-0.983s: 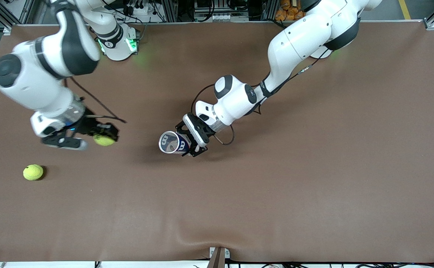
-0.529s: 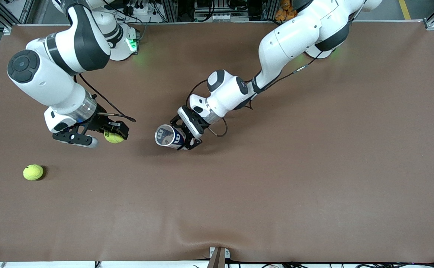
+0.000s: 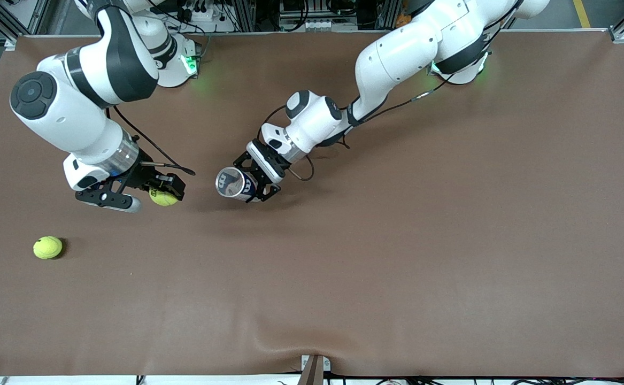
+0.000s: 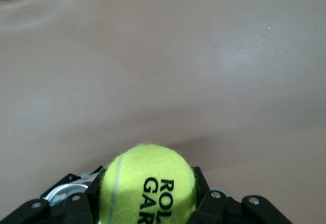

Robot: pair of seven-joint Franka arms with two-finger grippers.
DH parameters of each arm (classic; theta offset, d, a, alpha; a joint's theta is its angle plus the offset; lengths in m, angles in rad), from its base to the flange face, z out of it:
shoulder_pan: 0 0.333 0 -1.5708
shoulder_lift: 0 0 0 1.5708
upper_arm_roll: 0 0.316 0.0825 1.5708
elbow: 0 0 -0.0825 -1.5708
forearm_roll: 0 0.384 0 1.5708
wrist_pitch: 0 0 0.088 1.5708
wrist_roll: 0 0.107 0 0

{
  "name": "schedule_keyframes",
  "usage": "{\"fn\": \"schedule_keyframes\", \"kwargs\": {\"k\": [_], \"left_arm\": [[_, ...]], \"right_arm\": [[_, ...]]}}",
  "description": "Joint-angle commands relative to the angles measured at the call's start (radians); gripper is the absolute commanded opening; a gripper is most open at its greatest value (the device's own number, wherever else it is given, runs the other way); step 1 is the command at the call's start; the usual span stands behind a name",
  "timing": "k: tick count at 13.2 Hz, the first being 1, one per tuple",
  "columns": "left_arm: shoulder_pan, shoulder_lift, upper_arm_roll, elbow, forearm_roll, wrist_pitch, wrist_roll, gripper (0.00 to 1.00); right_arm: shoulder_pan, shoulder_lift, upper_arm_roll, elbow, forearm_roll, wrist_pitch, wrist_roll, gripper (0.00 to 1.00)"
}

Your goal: Insert tennis ball vertically with right arm

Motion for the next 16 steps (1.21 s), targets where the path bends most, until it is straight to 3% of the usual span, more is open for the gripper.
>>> {"fn": "schedule_keyframes", "kwargs": {"k": [1,6,16], "left_arm": [[-0.045,0.021,0.035,0.042,-0.018,0.017,-0.014,0.72],[-0.117,0.034,0.156,0.05,-0.018,0.017,-0.072,0.72],[-0.12,0.038,0.168,0.047,-0.018,0.017,-0.077,0.76]], "right_arm": [[-0.007,-0.015,0.006,0.003,-0.015,-0.016,0.02,0.15],[-0.006,-0.017,0.018,0.002,-0.015,-0.019,0.023,0.13],[-0.013,-0.015,0.175,-0.044,-0.085,-0.005,0.282,0.14]]}}
